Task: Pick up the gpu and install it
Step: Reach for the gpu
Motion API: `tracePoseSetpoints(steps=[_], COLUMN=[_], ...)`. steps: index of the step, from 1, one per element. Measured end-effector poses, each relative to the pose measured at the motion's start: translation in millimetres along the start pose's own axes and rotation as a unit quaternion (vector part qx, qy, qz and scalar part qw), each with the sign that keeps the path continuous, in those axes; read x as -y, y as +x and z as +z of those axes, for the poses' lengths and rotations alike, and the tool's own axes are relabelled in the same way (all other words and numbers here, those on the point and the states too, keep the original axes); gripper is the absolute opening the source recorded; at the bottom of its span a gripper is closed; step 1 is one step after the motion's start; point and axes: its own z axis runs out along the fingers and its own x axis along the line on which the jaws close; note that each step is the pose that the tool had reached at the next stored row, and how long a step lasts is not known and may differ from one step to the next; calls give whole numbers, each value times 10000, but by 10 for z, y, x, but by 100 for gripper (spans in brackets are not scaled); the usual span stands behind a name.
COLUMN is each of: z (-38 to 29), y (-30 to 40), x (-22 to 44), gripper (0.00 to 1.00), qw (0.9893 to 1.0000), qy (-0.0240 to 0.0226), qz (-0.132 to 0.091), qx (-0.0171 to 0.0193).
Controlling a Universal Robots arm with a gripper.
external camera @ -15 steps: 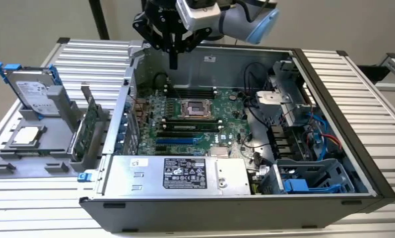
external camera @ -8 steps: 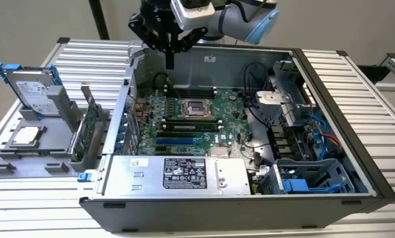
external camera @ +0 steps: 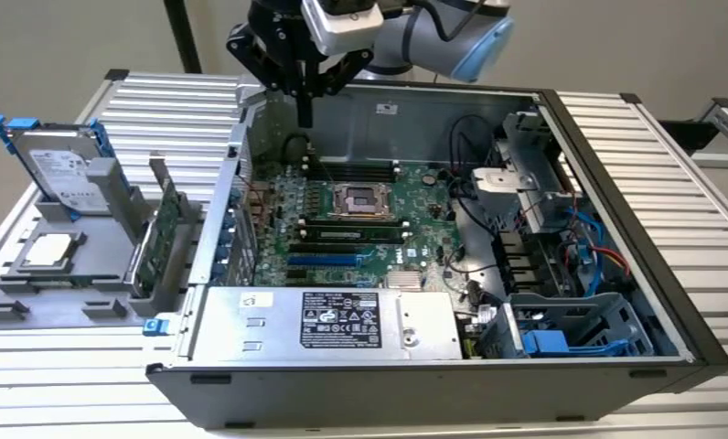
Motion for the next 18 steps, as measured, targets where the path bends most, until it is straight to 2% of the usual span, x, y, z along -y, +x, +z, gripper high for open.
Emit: tracePoseSetpoints(steps=[13, 18], z=[-3, -4], y=[108, 175], x=[8, 12], gripper=[0, 0], qw=[10000, 10000], qy=[-1, -4], qz=[0, 0], qx=[0, -1])
